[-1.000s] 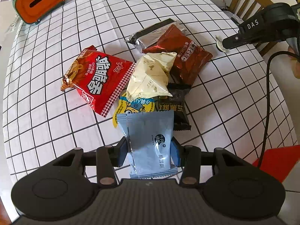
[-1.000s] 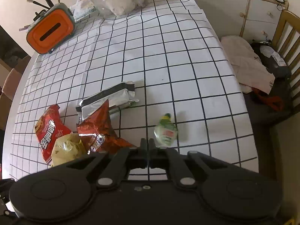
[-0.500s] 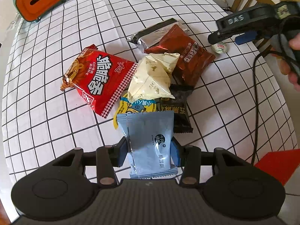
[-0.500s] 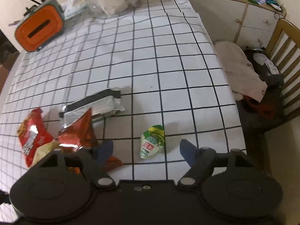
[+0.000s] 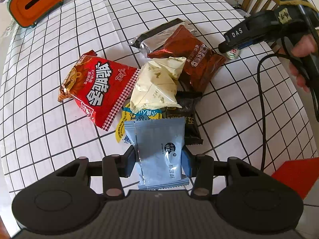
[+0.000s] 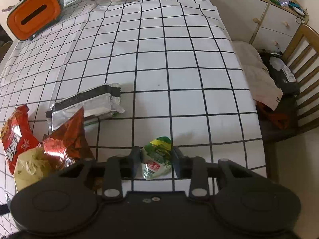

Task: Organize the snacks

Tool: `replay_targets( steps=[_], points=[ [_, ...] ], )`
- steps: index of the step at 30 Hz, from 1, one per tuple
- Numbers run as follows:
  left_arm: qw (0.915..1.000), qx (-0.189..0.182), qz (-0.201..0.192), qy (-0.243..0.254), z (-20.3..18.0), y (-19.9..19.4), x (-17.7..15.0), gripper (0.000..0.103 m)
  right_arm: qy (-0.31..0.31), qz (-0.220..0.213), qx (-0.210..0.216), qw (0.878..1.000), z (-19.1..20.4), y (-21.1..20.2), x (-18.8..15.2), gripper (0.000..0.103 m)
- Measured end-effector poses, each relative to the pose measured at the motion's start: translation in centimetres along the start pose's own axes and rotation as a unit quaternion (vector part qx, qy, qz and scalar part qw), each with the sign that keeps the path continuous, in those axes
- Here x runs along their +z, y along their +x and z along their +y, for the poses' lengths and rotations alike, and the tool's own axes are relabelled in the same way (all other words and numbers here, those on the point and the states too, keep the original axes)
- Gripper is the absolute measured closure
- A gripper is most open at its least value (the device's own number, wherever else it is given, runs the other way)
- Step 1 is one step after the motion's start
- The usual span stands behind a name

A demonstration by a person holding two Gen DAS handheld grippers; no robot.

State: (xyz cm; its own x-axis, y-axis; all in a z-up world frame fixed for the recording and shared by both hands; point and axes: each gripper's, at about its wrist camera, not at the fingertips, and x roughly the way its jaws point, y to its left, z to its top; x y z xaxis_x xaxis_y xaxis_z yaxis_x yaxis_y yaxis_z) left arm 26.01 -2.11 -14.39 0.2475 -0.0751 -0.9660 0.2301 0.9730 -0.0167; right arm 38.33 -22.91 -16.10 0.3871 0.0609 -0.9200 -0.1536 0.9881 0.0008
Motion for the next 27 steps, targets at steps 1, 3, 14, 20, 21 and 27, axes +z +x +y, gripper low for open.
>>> replay_targets(
  steps=[1, 3, 14, 20, 21, 27],
  points=[
    [1.0000, 0.001, 0.000, 0.000, 0.0, 0.0, 0.0, 0.057, -0.005, -0.003, -0.001, 1.000, 0.1, -0.1, -0.1, 0.073],
    [1.0000, 0.000, 0.000, 0.001, 0.0, 0.0, 0.1, 0.057, -0.003, -0.005, 0.001, 1.000, 0.0, -0.1, -0.2, 0.073],
    [0.9998, 0.009, -0.016, 0.001, -0.5, -1.7, 0.0, 0.057, 0.005, -0.021, 0.041, 0.999, -1.0, -4.1, -1.2, 0.073],
    [0.9989, 0.021, -0.041, -0.005, -0.9, -4.3, 0.0, 0.057, -0.008, -0.040, 0.061, 0.997, -1.0, -8.4, -2.0, 0.073],
    [0.9987, 0.022, -0.045, -0.006, -1.0, -4.8, 0.0, 0.057, -0.010, -0.043, 0.065, 0.997, -1.0, -9.1, -2.2, 0.073],
    [0.9966, 0.038, -0.072, -0.013, -1.4, -8.2, -0.5, 0.057, -0.033, -0.063, 0.082, 0.994, -0.6, -13.9, -3.4, 0.073]
  ],
)
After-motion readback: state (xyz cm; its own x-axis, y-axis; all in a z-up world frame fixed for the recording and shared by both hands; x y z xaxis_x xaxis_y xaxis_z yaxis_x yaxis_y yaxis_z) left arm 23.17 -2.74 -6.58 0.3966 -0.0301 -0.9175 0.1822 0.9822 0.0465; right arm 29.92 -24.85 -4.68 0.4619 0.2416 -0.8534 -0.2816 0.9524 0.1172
